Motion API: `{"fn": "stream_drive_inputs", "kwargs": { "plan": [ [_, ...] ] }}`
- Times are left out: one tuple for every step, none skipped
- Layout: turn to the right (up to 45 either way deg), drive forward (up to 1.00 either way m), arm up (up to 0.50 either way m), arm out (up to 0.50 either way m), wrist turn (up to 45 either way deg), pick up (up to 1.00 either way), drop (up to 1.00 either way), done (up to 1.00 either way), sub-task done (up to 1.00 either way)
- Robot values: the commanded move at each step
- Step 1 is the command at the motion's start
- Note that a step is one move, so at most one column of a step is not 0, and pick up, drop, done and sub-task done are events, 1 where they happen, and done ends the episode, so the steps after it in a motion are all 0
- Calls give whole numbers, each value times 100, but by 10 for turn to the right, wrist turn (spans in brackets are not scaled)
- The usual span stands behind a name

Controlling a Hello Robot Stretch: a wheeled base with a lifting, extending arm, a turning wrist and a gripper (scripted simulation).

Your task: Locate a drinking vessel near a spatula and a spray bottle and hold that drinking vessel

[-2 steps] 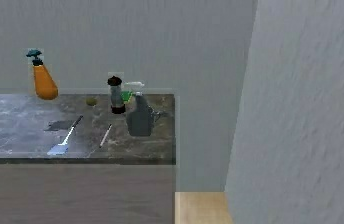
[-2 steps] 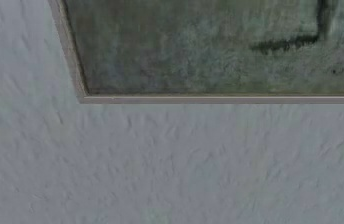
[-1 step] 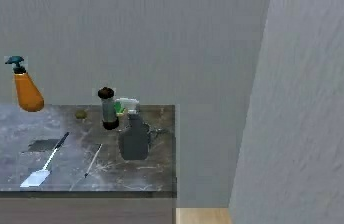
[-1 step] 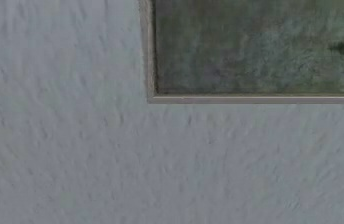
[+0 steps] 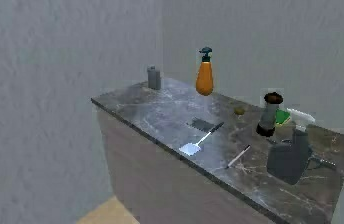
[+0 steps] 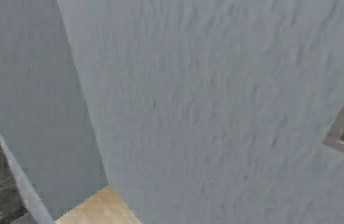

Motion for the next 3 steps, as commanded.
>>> {"fn": "stream_drive_inputs", "kwargs": {
  "plan": [
    [-450, 0, 0, 0, 0, 0, 0, 0, 0],
    [-90, 0, 0, 0, 0, 0, 0, 0, 0],
    [-30, 0, 0, 0, 0, 0, 0, 0, 0]
  ]
}}
